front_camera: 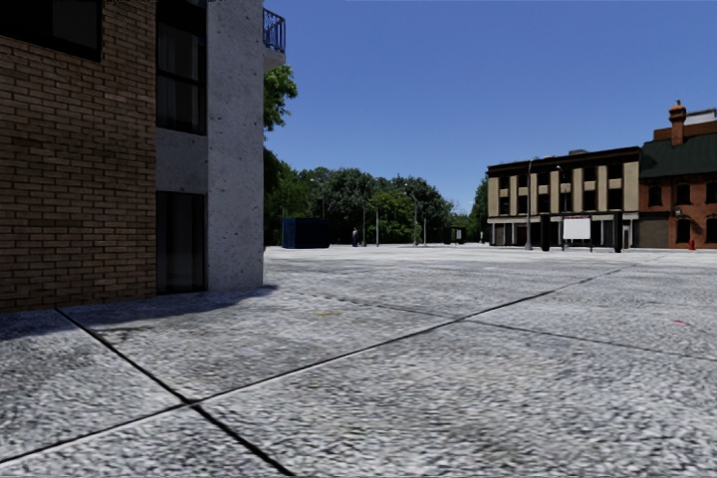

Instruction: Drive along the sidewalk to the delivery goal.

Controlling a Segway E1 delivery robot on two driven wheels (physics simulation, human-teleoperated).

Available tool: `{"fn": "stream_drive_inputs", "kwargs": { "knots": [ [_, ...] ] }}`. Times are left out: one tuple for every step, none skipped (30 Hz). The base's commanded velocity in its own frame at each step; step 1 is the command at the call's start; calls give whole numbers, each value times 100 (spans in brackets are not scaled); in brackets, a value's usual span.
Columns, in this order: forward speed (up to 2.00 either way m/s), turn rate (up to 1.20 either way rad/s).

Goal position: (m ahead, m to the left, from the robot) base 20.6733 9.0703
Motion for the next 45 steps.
{"fn": "stream_drive_inputs", "kwargs": {
  "knots": [
    [200,0],
    [200,0],
    [200,0],
    [200,0],
    [200,0],
    [200,0],
    [200,0],
    [200,0],
    [200,0],
    [200,0],
    [200,0],
    [200,0],
    [200,0],
    [200,0],
    [200,0],
    [200,0],
    [200,0],
    [200,0],
    [200,0],
    [200,0],
    [200,0],
    [200,0],
    [200,0],
    [200,0],
    [200,0],
    [200,0],
    [200,0],
    [200,0],
    [200,0],
    [200,0],
    [200,0],
    [200,0],
    [200,0],
    [200,0],
    [200,0],
    [200,0],
    [200,0],
    [200,0],
    [200,0],
    [200,0],
    [200,0],
    [200,0],
    [200,0],
    [200,0],
    [200,0]
  ]
}}
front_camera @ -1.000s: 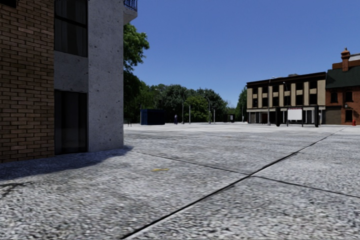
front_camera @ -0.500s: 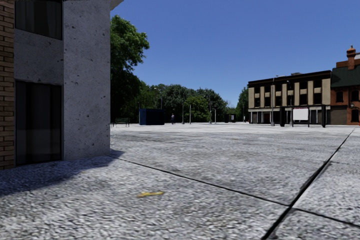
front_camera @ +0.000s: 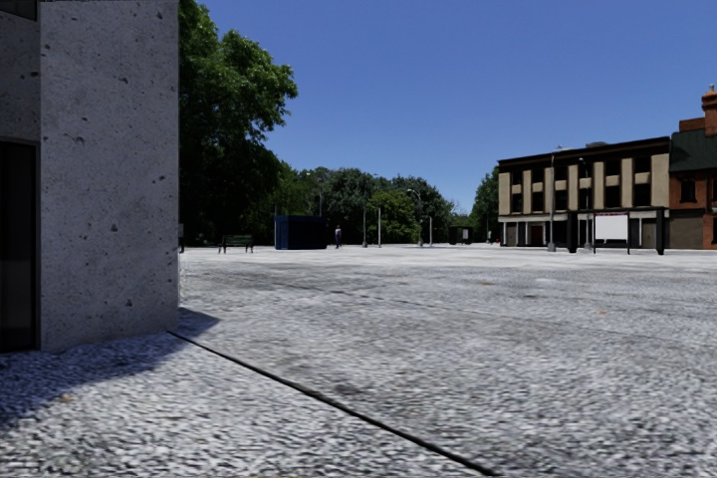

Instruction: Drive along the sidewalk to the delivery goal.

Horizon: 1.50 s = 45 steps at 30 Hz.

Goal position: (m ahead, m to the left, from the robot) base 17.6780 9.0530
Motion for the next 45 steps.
{"fn": "stream_drive_inputs", "kwargs": {
  "knots": [
    [200,0],
    [200,0],
    [200,0],
    [200,0],
    [200,0],
    [200,0],
    [200,0],
    [200,0],
    [200,0],
    [200,0],
    [200,0],
    [200,0],
    [200,0],
    [200,0],
    [200,0],
    [200,0],
    [200,0],
    [200,0],
    [200,0],
    [200,0],
    [200,0],
    [200,0],
    [200,0],
    [200,0],
    [200,0],
    [200,3],
    [200,3],
    [200,10],
    [200,13],
    [200,17],
    [200,17],
    [200,21],
    [200,27],
    [200,33],
    [200,33],
    [200,35],
    [200,36],
    [200,37],
    [200,37],
    [200,38],
    [200,38],
    [200,39],
    [200,40],
    [200,40],
    [200,42]
  ]
}}
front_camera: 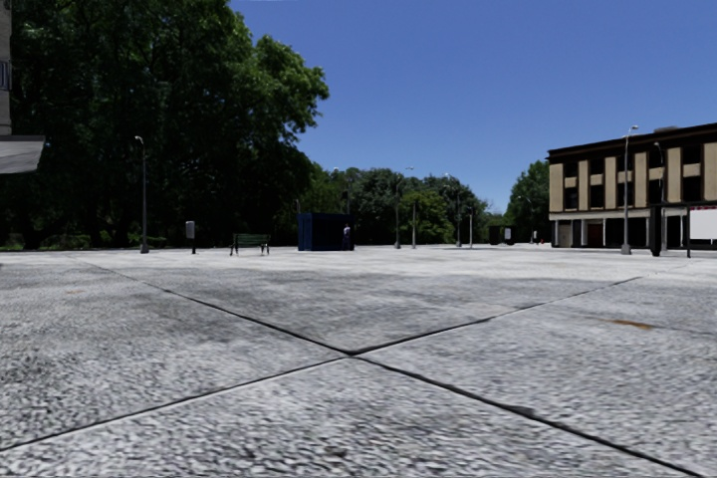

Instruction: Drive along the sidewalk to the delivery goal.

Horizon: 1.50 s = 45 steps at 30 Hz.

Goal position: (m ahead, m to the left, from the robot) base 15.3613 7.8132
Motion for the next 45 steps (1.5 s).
{"fn": "stream_drive_inputs", "kwargs": {
  "knots": [
    [200,44],
    [200,44],
    [200,44],
    [200,44],
    [200,44],
    [200,44],
    [200,44],
    [200,44],
    [200,44],
    [200,44],
    [200,44],
    [200,44],
    [200,44],
    [200,44],
    [200,44],
    [200,44],
    [200,44],
    [200,44],
    [200,44],
    [200,44],
    [200,44],
    [200,44],
    [200,44],
    [200,44],
    [200,44],
    [200,44],
    [200,44],
    [200,44],
    [200,44],
    [200,44],
    [200,34],
    [200,16],
    [200,16],
    [200,0],
    [200,0],
    [200,0],
    [200,0],
    [200,0],
    [200,0],
    [200,0],
    [200,0],
    [200,0],
    [200,0],
    [200,0],
    [200,0]
  ]
}}
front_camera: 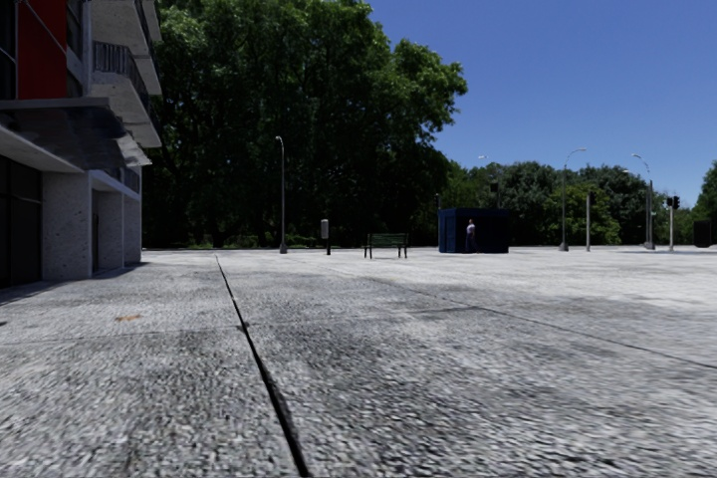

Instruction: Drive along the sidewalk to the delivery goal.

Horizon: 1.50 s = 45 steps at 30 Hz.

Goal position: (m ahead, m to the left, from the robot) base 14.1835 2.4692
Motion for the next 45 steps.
{"fn": "stream_drive_inputs", "kwargs": {
  "knots": [
    [200,0],
    [200,0],
    [200,0],
    [200,0],
    [200,0],
    [200,0],
    [200,0],
    [200,0],
    [200,0],
    [200,7],
    [200,15],
    [200,17],
    [200,17],
    [200,17],
    [200,16],
    [200,6],
    [200,0],
    [200,0],
    [200,0],
    [200,0],
    [200,0],
    [200,0],
    [200,0],
    [200,0],
    [200,0],
    [200,0],
    [200,0],
    [200,0],
    [200,0],
    [200,0],
    [200,0],
    [200,2],
    [200,5],
    [200,8],
    [200,8],
    [200,8],
    [200,8],
    [200,1],
    [200,1],
    [200,0],
    [200,0],
    [200,0],
    [200,0],
    [200,0],
    [200,0]
  ]
}}
